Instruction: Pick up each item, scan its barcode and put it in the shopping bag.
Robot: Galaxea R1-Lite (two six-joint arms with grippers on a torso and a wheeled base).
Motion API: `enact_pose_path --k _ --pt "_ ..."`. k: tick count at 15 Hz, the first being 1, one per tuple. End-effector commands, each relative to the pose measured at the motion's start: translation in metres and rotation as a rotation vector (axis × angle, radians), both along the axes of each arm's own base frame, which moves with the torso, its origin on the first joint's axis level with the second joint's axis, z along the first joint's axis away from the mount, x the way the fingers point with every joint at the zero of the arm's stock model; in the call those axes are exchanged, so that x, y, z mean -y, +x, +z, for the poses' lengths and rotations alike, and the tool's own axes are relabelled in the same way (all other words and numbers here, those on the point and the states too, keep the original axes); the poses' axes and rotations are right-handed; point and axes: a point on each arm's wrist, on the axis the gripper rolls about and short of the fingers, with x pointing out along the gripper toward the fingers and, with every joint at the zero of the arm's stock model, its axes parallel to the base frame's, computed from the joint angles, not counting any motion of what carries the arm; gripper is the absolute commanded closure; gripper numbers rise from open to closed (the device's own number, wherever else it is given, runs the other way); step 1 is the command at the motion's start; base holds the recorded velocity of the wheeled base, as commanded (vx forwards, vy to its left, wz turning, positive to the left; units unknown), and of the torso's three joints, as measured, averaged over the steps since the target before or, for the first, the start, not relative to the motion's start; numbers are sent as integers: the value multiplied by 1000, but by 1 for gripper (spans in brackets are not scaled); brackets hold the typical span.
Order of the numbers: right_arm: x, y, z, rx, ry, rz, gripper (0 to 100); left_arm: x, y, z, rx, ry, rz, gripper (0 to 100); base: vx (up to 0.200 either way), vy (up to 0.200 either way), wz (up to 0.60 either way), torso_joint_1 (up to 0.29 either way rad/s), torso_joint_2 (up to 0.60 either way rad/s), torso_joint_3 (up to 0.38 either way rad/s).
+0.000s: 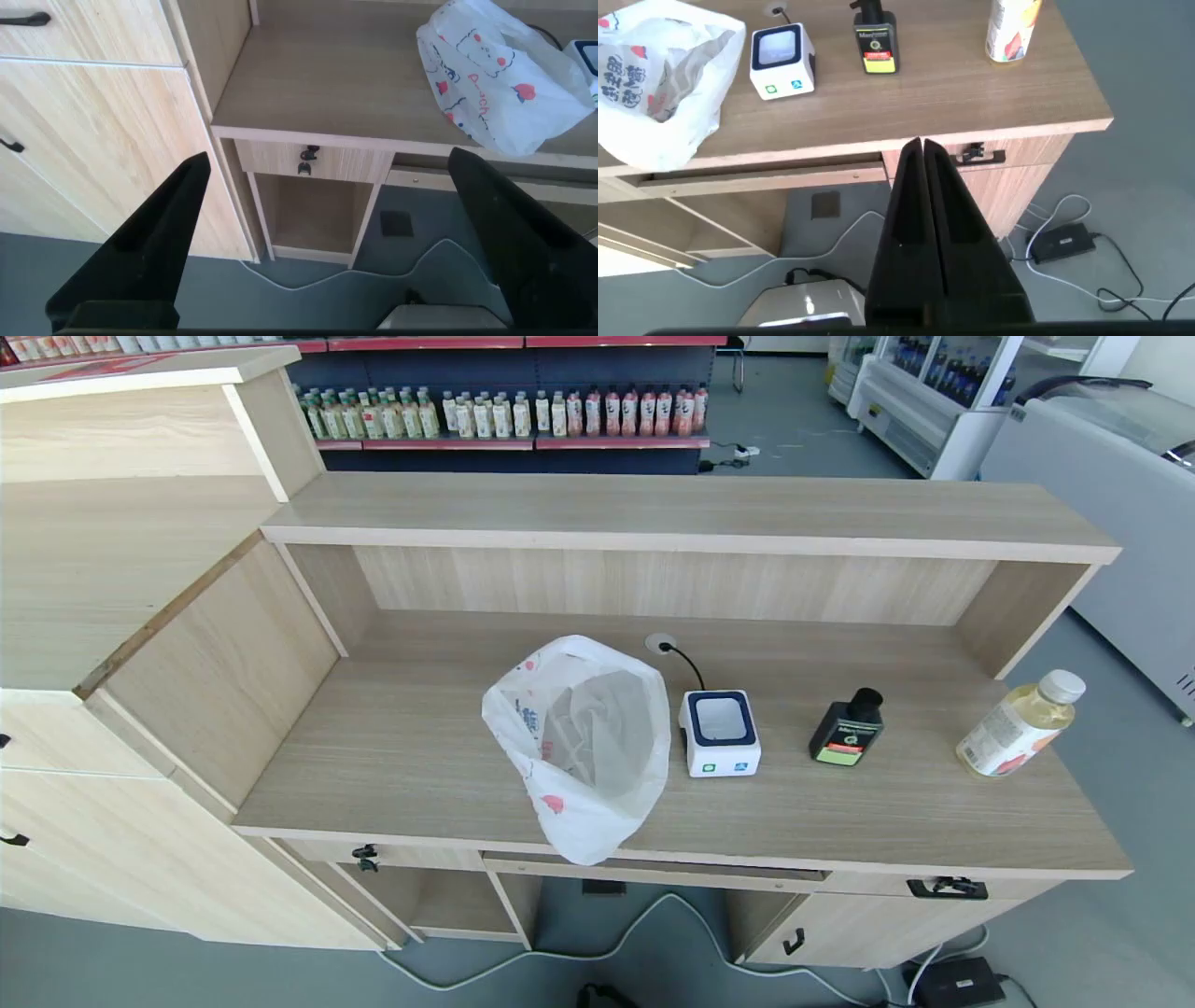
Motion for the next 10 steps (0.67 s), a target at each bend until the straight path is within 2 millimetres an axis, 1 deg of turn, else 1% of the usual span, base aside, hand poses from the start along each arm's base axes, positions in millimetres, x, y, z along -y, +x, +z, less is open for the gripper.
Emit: enact_pose_path --k 1,2,3,4,6,7,9,10 --pt "0 31 106 -77 -3 -3 100 0 0 0 0 0 0 0 0 0 0 0 0 0" --pt "0 48 125 -102 -14 -2 100 0 0 0 0 0 2 0 0 0 0 0 0 0" --pt "0 60 129 -142 -63 -5 100 0 0 0 0 0 2 0 0 0 0 0 0 0" --pt "1 70 130 -186 -109 -18 100 0 0 0 0 0 0 0 0 0 0 0 0 0" --pt "2 85 125 -254 -113 -16 100 0 0 0 0 0 0 0 0 0 0 0 0 0" --pt "2 95 121 -305 -104 -17 0 0 0 0 0 0 2 0 0 0 0 0 0 0" --pt "5 117 117 -381 -96 -39 0 0 0 0 0 0 0 0 0 0 0 0 0 0" --pt "10 143 112 -420 -82 -63 0 0 0 0 0 0 2 0 0 0 0 0 0 0"
